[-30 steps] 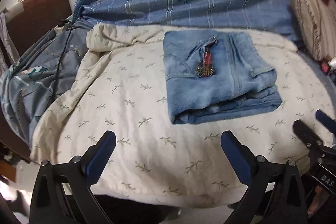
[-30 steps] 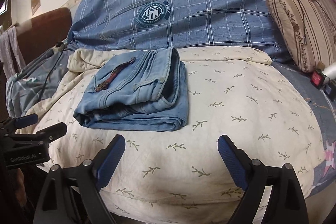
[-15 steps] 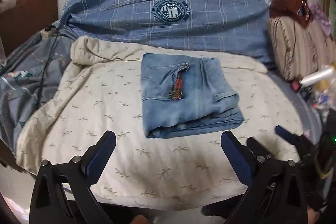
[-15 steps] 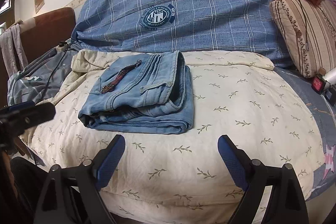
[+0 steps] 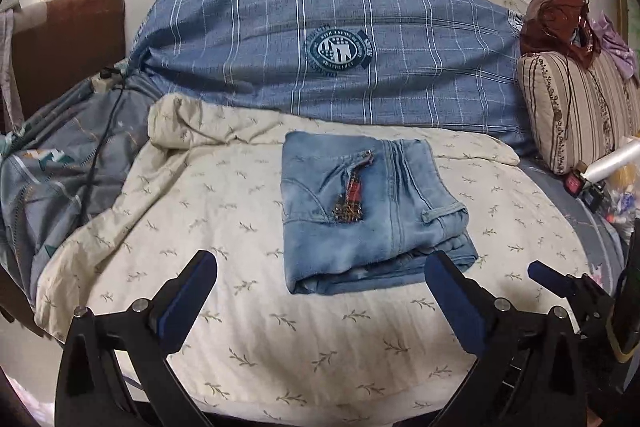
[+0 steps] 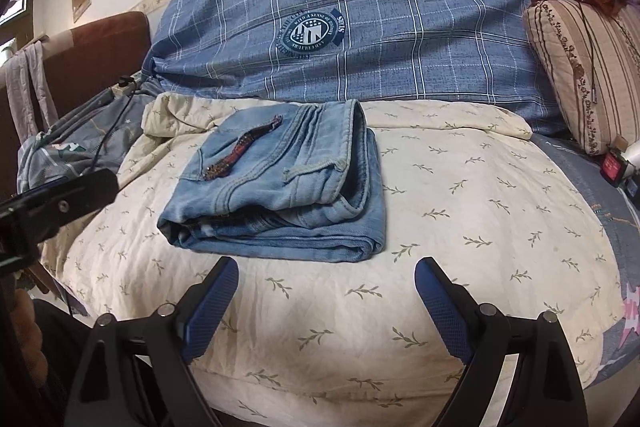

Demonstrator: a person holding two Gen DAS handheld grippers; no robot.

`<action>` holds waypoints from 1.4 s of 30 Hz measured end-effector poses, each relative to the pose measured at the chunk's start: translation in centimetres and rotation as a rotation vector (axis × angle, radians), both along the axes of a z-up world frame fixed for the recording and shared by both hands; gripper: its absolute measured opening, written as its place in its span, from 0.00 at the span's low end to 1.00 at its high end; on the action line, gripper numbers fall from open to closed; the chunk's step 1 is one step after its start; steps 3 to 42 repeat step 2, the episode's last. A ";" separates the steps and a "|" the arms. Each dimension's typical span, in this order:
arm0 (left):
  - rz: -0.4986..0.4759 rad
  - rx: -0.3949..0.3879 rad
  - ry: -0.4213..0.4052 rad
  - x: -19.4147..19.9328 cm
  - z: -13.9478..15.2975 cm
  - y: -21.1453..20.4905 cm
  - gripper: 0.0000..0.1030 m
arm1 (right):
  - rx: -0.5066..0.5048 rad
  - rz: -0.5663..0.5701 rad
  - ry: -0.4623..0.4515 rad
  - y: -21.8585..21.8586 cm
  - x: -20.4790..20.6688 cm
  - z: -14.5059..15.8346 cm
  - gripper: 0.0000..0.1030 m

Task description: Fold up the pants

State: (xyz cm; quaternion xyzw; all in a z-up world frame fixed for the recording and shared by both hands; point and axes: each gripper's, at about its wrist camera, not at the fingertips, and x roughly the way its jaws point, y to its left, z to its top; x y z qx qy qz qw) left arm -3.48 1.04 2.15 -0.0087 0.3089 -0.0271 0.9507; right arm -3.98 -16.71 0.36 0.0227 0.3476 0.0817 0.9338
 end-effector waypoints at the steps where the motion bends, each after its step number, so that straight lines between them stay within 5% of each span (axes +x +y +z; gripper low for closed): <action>1: 0.002 0.009 -0.004 0.0 0.0 -0.1 1.00 | 0.002 0.000 -0.002 0.1 0.1 0.1 0.89; 42: 0.000 0.010 -0.005 0.0 0.1 -0.1 1.00 | 0.003 0.000 -0.003 0.1 0.1 0.1 0.89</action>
